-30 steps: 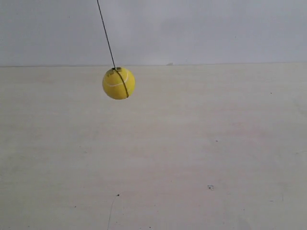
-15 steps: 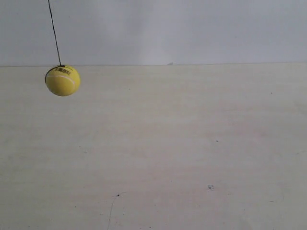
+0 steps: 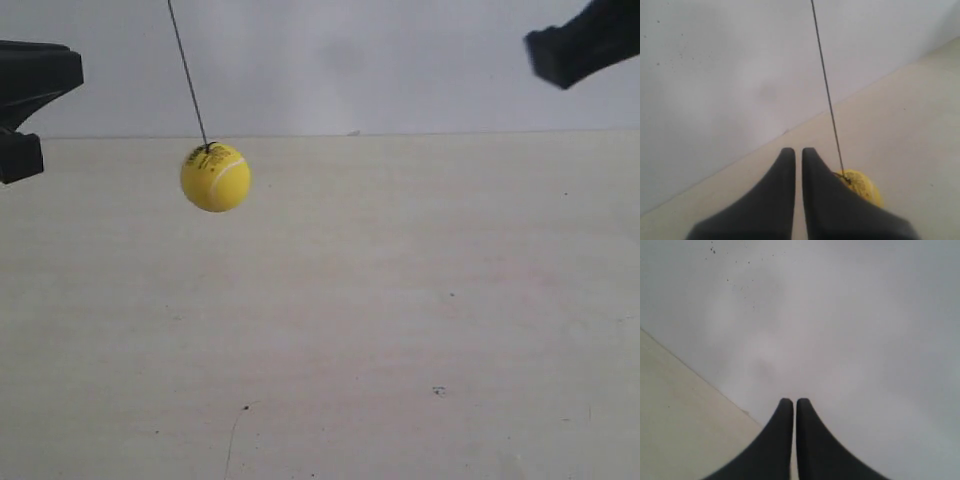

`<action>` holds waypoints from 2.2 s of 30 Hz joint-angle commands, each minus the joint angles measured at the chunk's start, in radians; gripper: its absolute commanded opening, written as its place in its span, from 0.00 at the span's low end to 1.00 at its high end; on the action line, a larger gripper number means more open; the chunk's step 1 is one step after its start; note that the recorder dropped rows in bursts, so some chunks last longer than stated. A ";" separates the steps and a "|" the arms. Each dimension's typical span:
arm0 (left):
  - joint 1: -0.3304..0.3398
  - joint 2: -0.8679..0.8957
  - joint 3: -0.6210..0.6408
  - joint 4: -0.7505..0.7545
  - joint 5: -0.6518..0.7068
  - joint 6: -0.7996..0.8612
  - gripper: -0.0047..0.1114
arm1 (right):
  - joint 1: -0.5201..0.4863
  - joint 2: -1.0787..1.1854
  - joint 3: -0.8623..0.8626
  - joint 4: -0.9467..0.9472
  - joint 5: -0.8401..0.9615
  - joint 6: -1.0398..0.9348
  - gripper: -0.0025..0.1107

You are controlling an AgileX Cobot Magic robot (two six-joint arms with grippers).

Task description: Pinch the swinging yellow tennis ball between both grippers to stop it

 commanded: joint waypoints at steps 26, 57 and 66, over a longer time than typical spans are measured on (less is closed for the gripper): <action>0.105 0.386 -0.106 -0.233 -0.259 0.338 0.08 | -0.698 0.677 -0.131 0.171 -1.157 -0.065 0.02; 0.130 0.626 -0.106 0.019 -0.565 0.386 0.08 | -0.698 0.886 -0.135 0.202 -1.593 -0.279 0.02; 0.130 0.626 -0.106 0.014 -0.571 0.386 0.08 | -0.698 0.886 -0.135 0.219 -1.602 -0.279 0.02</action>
